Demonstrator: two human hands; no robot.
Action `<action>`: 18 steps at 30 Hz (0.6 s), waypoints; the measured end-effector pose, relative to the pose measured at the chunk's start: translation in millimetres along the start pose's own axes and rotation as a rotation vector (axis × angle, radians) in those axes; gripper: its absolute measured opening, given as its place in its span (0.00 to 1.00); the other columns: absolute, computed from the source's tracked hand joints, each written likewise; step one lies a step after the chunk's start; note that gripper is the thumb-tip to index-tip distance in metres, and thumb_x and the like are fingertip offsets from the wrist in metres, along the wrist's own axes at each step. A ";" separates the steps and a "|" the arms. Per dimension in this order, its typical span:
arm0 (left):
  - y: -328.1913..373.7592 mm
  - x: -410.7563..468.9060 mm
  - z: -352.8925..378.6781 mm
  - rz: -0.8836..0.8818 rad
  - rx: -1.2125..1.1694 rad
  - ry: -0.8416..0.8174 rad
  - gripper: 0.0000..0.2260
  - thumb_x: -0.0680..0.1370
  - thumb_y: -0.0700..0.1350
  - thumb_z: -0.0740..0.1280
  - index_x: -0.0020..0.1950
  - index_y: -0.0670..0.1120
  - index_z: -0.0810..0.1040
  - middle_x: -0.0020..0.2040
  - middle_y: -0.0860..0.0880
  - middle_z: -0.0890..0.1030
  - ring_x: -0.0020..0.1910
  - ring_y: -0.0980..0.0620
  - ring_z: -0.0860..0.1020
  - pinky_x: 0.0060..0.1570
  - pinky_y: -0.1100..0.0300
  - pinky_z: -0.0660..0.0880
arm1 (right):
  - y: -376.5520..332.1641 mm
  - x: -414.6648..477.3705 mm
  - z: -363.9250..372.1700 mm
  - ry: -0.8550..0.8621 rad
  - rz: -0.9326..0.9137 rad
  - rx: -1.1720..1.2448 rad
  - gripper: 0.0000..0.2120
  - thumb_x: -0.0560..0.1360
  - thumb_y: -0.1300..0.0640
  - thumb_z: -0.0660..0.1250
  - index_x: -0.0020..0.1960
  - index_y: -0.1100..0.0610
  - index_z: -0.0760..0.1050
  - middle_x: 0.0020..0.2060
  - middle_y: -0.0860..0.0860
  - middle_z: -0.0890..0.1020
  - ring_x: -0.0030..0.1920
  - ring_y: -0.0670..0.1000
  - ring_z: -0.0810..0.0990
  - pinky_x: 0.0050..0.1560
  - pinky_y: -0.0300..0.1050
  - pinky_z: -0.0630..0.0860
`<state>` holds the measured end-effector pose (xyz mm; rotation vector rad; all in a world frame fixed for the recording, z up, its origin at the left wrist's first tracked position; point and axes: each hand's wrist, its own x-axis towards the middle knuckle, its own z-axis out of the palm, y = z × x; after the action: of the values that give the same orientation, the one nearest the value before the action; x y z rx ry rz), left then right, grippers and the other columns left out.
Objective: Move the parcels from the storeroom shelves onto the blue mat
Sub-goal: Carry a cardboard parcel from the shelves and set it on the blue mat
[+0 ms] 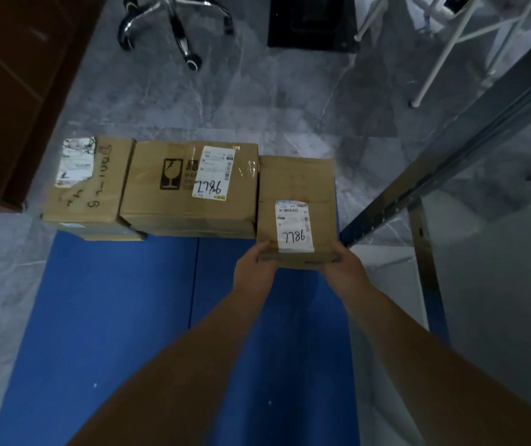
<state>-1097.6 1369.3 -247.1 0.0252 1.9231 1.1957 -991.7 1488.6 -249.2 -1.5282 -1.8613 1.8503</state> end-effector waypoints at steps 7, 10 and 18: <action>98.4 -93.1 -58.2 0.176 0.226 -0.053 0.19 0.81 0.45 0.62 0.72 0.49 0.70 0.70 0.52 0.72 0.65 0.55 0.72 0.55 0.63 0.69 | -124.2 -84.0 21.2 -0.118 -0.007 -0.182 0.23 0.75 0.67 0.68 0.69 0.60 0.70 0.66 0.55 0.74 0.64 0.57 0.74 0.65 0.51 0.72; 155.1 -163.1 -102.8 0.274 0.375 -0.074 0.21 0.80 0.51 0.63 0.73 0.50 0.68 0.71 0.52 0.71 0.64 0.57 0.70 0.54 0.65 0.66 | -196.8 -154.7 13.2 -0.140 -0.120 -0.263 0.16 0.74 0.65 0.69 0.61 0.56 0.75 0.62 0.57 0.77 0.57 0.56 0.77 0.60 0.58 0.75; 304.8 -357.0 -227.8 0.517 0.495 0.118 0.26 0.76 0.47 0.71 0.71 0.43 0.69 0.69 0.45 0.73 0.66 0.48 0.72 0.62 0.66 0.65 | -387.6 -335.2 -21.7 -0.245 -0.427 -0.538 0.12 0.74 0.65 0.69 0.55 0.53 0.77 0.59 0.54 0.76 0.58 0.51 0.74 0.47 0.31 0.67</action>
<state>-1139.3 1218.7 250.8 0.7682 2.3575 1.0142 -1026.7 1371.2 248.9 -0.9042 -2.6999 1.4619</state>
